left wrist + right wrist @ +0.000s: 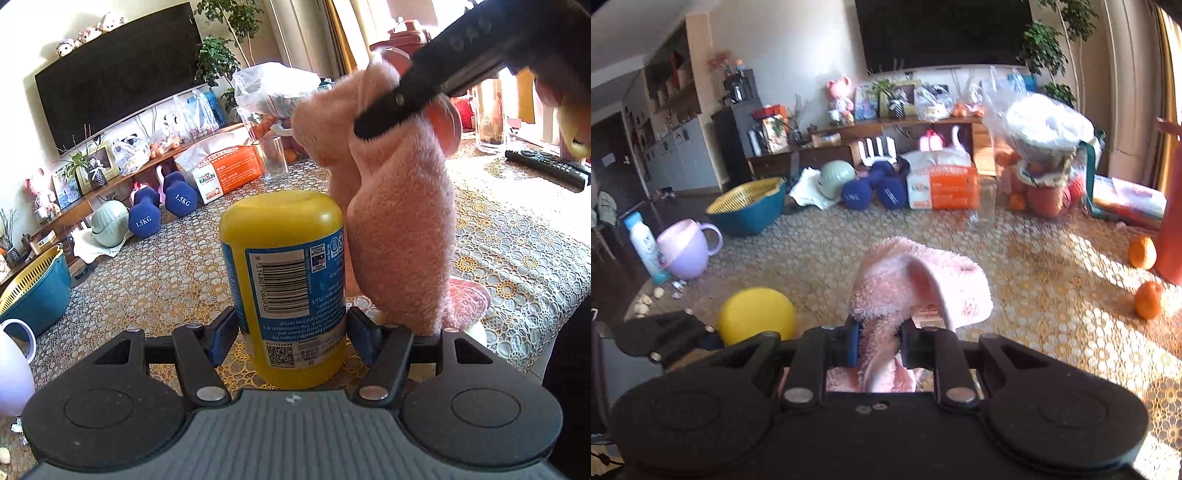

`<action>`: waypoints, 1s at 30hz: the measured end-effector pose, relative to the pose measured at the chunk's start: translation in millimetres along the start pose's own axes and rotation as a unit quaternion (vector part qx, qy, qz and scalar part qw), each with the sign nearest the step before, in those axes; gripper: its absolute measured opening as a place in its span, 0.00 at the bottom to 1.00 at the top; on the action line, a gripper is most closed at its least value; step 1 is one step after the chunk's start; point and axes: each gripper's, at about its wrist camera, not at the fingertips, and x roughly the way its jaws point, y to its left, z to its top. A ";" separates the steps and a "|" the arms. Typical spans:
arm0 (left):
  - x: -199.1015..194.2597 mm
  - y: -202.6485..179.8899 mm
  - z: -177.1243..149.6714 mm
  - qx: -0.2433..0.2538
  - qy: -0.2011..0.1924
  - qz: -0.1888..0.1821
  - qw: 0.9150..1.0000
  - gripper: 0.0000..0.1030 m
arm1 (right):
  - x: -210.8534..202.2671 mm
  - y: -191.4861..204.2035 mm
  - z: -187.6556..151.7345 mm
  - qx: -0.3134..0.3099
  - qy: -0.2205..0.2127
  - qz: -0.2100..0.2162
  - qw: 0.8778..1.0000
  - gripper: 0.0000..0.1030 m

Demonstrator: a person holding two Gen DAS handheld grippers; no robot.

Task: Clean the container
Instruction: 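Rub the towel in the right tool over the jar body while the left tool holds it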

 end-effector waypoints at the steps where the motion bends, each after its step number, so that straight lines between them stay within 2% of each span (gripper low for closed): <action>1: 0.7 0.5 0.1 0.000 0.000 0.000 1.000 0.62 | -7.1 5.3 6.2 -0.009 -0.010 0.015 1.000 0.19; 6: 0.7 -1.9 0.4 0.010 -0.002 0.003 1.000 0.62 | -15.9 37.4 23.6 -0.046 -0.028 0.088 0.995 0.20; 9: 0.1 -2.2 0.5 0.012 -0.002 0.003 1.000 0.62 | -6.3 55.1 26.9 -0.063 -0.019 0.127 0.990 0.20; 12: 0.3 -2.7 0.1 0.015 -0.004 0.003 1.000 0.62 | 10.6 67.7 27.7 -0.079 0.004 0.142 0.987 0.20; 16: 0.8 -3.0 0.3 0.014 -0.006 0.004 1.000 0.62 | 31.4 66.3 28.3 -0.076 0.030 0.140 0.987 0.20; 30: 3.7 1.7 1.0 -0.001 -0.010 -0.004 1.000 0.61 | 56.7 33.2 34.3 -0.039 0.032 0.102 0.993 0.22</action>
